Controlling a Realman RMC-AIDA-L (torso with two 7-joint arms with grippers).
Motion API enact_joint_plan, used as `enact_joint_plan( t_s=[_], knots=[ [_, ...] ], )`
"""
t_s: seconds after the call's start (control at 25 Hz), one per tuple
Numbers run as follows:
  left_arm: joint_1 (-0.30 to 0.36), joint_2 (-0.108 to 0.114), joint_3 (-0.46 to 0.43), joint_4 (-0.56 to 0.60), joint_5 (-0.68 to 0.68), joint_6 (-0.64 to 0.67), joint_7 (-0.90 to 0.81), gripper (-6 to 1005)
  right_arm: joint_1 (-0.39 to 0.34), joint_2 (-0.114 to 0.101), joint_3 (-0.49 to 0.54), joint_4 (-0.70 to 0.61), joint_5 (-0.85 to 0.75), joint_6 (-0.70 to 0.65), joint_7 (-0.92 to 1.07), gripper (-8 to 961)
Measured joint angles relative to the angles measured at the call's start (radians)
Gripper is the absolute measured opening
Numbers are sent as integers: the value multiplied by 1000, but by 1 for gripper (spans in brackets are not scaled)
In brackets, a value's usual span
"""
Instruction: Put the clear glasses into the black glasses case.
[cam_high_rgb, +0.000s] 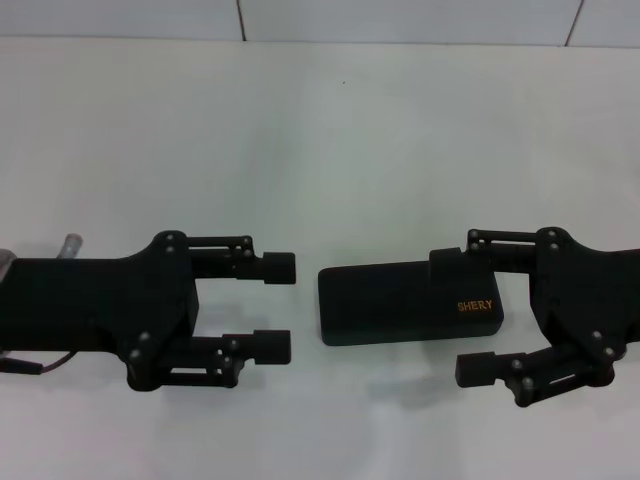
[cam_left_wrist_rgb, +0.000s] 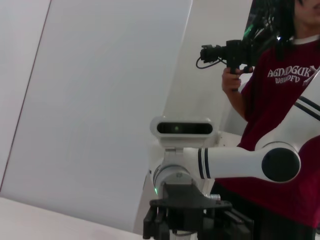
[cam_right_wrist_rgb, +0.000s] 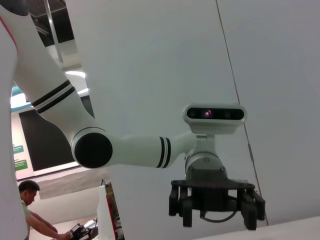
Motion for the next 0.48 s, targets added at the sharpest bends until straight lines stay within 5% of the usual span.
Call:
enact_joint_plan(
  t_s=[0.48],
  knots=[
    [-4,-4,-6,-39,6,-1,4,664,0,-1,3,1,1,6,-9,880]
  ],
)
